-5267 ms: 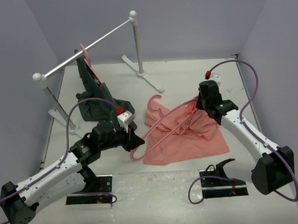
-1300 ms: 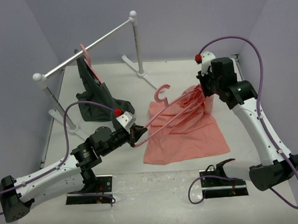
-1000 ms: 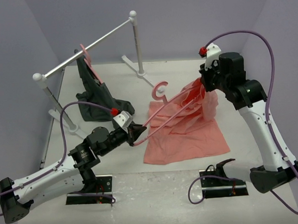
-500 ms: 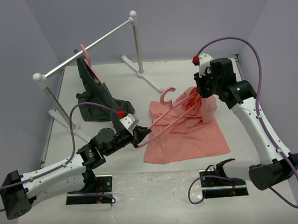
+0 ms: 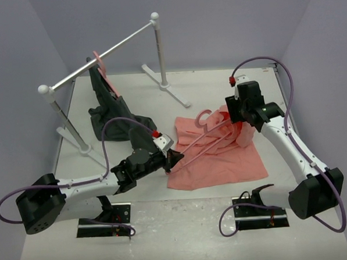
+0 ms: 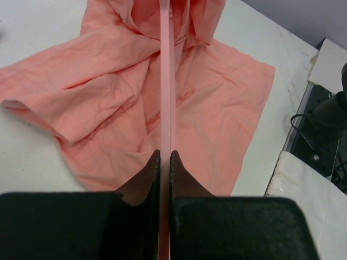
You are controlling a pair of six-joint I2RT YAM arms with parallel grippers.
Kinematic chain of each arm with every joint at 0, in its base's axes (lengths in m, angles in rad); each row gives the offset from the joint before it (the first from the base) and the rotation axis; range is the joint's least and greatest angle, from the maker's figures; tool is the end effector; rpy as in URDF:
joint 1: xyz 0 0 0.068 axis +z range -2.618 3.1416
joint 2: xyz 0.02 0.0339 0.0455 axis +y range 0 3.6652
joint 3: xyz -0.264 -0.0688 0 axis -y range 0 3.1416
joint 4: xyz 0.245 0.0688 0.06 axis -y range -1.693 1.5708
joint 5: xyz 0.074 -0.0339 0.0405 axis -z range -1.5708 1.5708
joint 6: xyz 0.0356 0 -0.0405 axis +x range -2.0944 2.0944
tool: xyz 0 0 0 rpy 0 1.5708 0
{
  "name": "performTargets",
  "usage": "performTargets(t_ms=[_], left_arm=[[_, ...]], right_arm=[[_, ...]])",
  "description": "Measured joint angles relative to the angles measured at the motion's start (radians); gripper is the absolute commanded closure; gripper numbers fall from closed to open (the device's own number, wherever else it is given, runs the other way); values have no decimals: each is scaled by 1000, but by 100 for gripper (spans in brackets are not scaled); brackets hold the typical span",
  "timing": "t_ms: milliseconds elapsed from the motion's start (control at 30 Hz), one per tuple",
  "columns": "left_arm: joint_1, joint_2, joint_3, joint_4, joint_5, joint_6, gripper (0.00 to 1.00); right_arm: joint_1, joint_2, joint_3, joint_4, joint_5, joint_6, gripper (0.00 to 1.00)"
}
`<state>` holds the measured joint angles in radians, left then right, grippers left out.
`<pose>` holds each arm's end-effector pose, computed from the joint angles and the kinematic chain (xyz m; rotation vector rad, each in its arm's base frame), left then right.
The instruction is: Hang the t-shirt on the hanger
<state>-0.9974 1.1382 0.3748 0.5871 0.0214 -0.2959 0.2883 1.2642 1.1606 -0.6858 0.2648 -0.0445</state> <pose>0.1272 -0.1984 0.2079 0.6505 1.7296 -0.9483 0.2582 0.0668 0.3226 -0.2599 2.3190 -0.1913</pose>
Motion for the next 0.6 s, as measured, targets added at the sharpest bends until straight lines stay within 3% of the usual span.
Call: performTargets(t_ms=[133,233,400,467,600], left_arm=[[0,57,0,60,16,-10,100],[0,72,0,82,23,-14,100],[0,74,0,106,34,-18,100],[0,74,0,108,39,-19,100],[0,74,1,110,43,-21,100]], right_arm=[[-1,-7,-2,6,36,67,37],[1,-32,-13,11,41,132,28],[55,-157,-83,39,57,219,28],[92,-214,-98,43,59,246,33],[148,-291,-115,54,64,299,55]])
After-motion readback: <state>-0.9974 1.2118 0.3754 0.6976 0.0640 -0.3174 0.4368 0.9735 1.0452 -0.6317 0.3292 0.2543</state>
